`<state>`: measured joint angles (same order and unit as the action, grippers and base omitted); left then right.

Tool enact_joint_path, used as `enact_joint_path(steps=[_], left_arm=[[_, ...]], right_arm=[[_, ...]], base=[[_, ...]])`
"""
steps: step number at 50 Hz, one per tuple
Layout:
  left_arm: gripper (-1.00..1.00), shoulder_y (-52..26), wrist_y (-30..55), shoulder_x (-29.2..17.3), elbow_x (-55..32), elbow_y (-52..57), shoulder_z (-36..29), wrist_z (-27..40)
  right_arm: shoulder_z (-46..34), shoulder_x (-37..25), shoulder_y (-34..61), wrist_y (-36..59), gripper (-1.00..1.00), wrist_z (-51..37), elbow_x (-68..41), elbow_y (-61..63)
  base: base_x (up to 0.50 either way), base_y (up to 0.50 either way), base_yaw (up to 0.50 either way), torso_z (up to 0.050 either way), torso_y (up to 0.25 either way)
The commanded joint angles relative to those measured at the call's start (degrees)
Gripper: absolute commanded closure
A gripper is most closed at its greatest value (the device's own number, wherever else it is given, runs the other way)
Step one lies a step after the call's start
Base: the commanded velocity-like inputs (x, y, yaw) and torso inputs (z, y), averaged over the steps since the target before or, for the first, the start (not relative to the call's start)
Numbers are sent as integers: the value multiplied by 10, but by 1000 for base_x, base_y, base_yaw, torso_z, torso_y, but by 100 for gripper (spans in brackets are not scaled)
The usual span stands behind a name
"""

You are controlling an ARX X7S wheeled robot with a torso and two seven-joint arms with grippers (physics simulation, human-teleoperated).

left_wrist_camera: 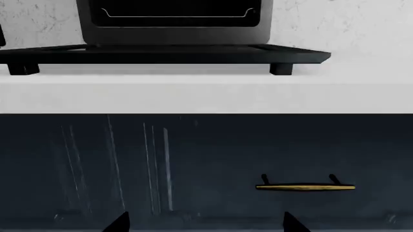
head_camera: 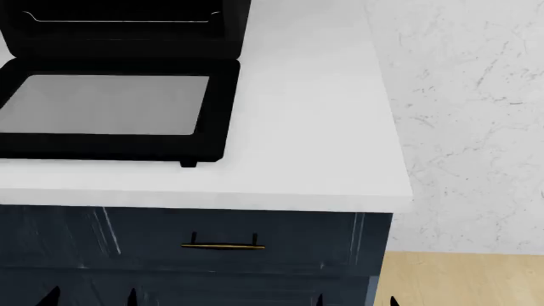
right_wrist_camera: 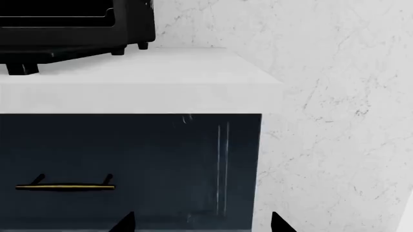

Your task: Close the toaster oven door.

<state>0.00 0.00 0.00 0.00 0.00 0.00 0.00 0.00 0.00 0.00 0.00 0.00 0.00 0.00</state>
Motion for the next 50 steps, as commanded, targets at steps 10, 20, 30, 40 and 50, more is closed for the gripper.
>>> enact_joint_path(steps=[10,20,30,40,50], left_arm=[[-100,0,-7,-34,-44,2,-34,28],[-100,8,21,-45,-72,54,-45,24],[-100,15,23,-52,-82,68,-54,28],[-100,18,45,-63,-92,93,-64,34],[-100,7,86,-76,-101,127,-55,54]], right_arm=[[-36,-22,9,-7,-100,-23,-30,-20],[-49,-32,4,-10,-100,-35,-45,-10],[-58,-39,-1,-5,-100,-40,-58,6],[-64,-47,-5,-9,-100,-45,-71,19],[-64,-68,5,42,-100,-65,-71,103]], base=[[0,0,0,0,0],[0,0,0,44,0],[0,0,0,50,0],[0,0,0,50,0],[0,0,0,36,0]])
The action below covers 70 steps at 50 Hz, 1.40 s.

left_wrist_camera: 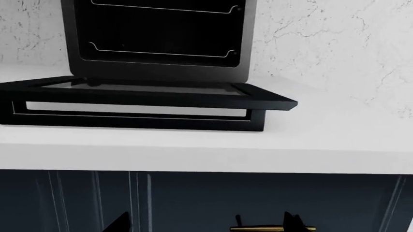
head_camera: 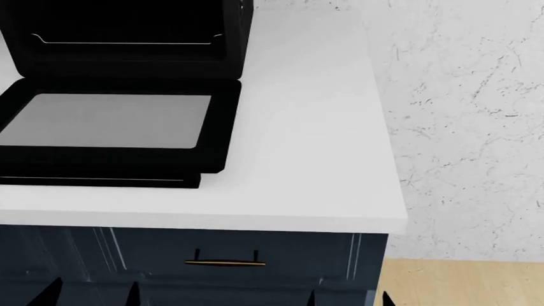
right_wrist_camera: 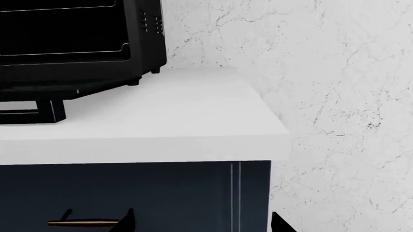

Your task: Close the toaster oven door.

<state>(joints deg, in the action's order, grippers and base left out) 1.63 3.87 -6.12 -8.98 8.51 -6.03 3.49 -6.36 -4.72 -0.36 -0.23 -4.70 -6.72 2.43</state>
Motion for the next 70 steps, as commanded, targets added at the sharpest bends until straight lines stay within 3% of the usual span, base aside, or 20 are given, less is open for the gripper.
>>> enact_joint_path(steps=[1,13,14,19,22,26,31,34,38,46,56,70], left_arm=[[-100,-14,64,-19,-7,48,5,25],[-100,-104,264,-83,-91,166,39,7],[-100,-119,300,-86,-137,185,67,1],[-100,-193,369,-131,-157,201,99,8],[-100,-215,397,-148,-162,211,97,8],[-100,-243,421,-167,-168,206,103,6],[-100,-278,450,-189,-172,203,100,2],[-100,-293,448,-197,-167,200,92,-2],[-100,-293,440,-200,-165,198,83,-10],[-100,-301,425,-199,-165,190,80,-18],[-100,-291,409,-199,-165,188,78,-24],[-100,-276,398,-202,-170,197,83,-28]], right_arm=[[0,-24,10,53,-100,-19,-4,95],[94,-107,58,241,-100,-57,-36,409],[112,-119,73,276,-100,-62,-46,450],[191,-181,161,443,-100,-84,-120,575],[196,-363,173,397,-100,-283,-321,575],[193,-538,156,300,-100,-437,-450,575],[241,-678,73,189,-100,-525,-509,575],[346,-728,-40,140,-100,-548,-525,575],[393,-748,-129,107,-100,-562,-511,575],[338,-789,-134,65,-100,-592,-488,558],[319,-788,-137,52,-100,-591,-472,556],[354,-782,-137,80,-100,-583,-492,574]], base=[[0,0,0,0,0],[0,0,0,0,0],[0,0,0,0,0],[0,0,0,0,0],[0,0,0,0,0],[0,0,0,0,0],[0,0,0,0,0],[0,0,0,0,0],[0,0,0,0,0],[10,430,0,0,0],[19,500,0,0,0],[20,500,0,0,0]])
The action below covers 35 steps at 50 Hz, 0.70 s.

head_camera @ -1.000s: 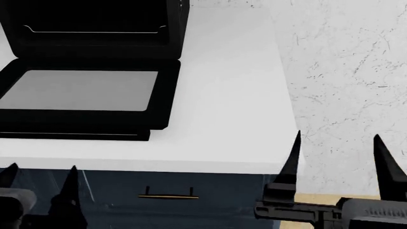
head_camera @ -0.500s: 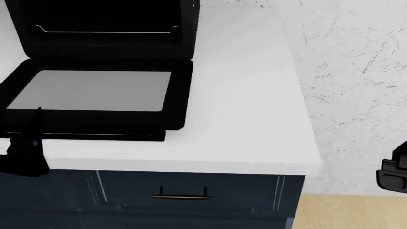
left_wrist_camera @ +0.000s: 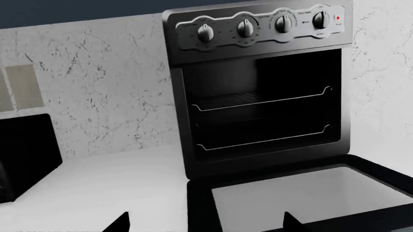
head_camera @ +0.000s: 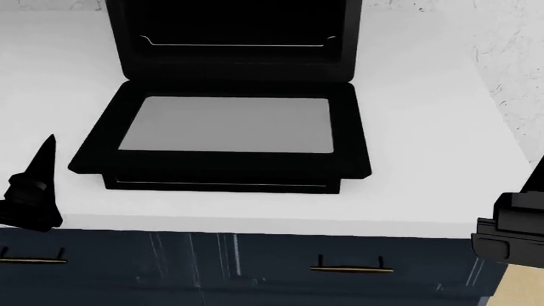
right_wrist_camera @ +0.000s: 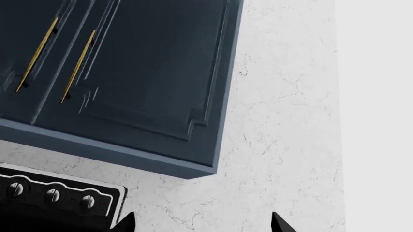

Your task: Close the toaster oven door.

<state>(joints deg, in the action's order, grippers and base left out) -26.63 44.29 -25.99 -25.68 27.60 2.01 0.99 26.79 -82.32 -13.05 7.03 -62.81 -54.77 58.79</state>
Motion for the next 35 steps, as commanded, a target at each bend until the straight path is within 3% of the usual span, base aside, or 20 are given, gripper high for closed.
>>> enact_joint_path(steps=[1,12,16,35], left_arm=[[-100,7,-6,-4,-4,7,3,-3],[-100,8,-13,-5,-2,0,-2,-6],[-100,12,-17,-5,-2,-1,-2,-6],[-100,4,-20,-4,-7,-4,-3,-7]], right_arm=[[30,-5,-15,9,-100,-1,-13,11],[42,-13,-44,-9,-100,-7,-6,8],[44,-14,-44,-13,-100,-8,-10,7],[65,-38,-59,-13,-100,-22,-24,10]], base=[[20,500,0,0,0],[19,493,0,0,0],[6,46,0,0,0],[500,0,0,0,0]])
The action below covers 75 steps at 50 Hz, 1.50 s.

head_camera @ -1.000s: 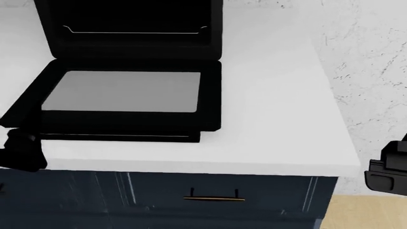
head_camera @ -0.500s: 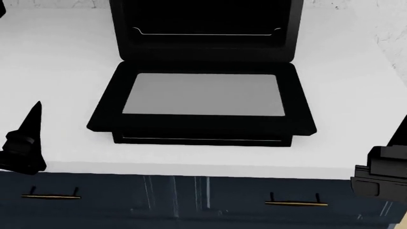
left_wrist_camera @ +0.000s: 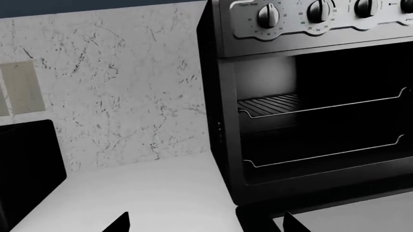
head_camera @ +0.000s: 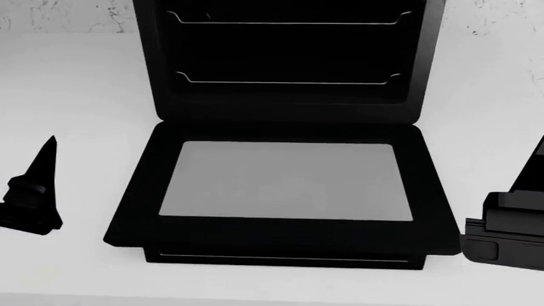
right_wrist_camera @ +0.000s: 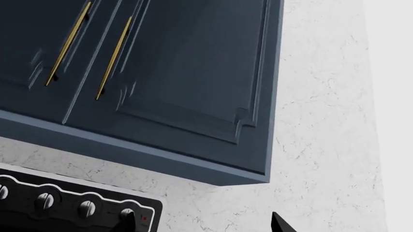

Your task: Close the toaster oven door.

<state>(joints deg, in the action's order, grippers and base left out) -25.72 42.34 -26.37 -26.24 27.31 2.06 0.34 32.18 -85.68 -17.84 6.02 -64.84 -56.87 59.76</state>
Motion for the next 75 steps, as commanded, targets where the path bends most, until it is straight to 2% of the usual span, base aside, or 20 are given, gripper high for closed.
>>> enact_joint_path(steps=[1,12,18,20,23,27,33,35,41,49,57,63,75], left_arm=[[-100,-6,1,0,-2,-1,-4,0],[-100,0,0,-1,-5,5,-3,1],[-100,-2,-9,-5,-1,-1,-5,-3],[-100,4,-45,-17,22,-5,-17,-15],[-100,19,-144,-62,93,-29,-56,-57],[-100,23,-156,-117,127,-9,-63,-77],[-100,40,-269,-210,227,-35,-113,-127],[-100,41,-328,-226,265,-72,-134,-134],[-100,42,-399,-270,354,-85,-181,-145],[-100,36,-540,-321,434,-135,-232,-158],[-100,24,-663,-333,486,-209,-274,-145],[-100,34,-682,-342,516,-219,-284,-139],[-100,65,-647,-357,519,-192,-288,-159]], right_arm=[[13,-2,-12,-1,-100,0,-2,1],[38,0,-37,-6,-100,1,0,2],[64,-2,-68,-16,-100,4,2,2],[76,-1,-76,-15,-100,5,0,2],[96,1,-95,-15,-100,7,0,2],[124,-4,-121,-16,-100,5,-3,2],[147,-11,-142,-21,-100,1,-7,2],[158,-1,-158,-25,-100,7,0,2],[249,42,-265,-43,-100,33,22,2],[257,47,-269,-44,-100,37,21,2],[259,42,-269,-42,-100,33,18,2],[267,44,-269,-41,-100,37,14,2],[249,61,-270,-53,-100,43,31,2]], base=[[500,0,0,0,0],[500,0,0,0,1],[5,0,0,0,0],[0,0,0,0,0],[0,0,0,0,0],[0,0,0,0,0],[0,0,0,0,0],[0,0,0,0,0],[0,0,0,0,0],[0,0,0,0,0],[0,0,0,0,0],[0,0,0,0,0],[0,0,0,0,0]])
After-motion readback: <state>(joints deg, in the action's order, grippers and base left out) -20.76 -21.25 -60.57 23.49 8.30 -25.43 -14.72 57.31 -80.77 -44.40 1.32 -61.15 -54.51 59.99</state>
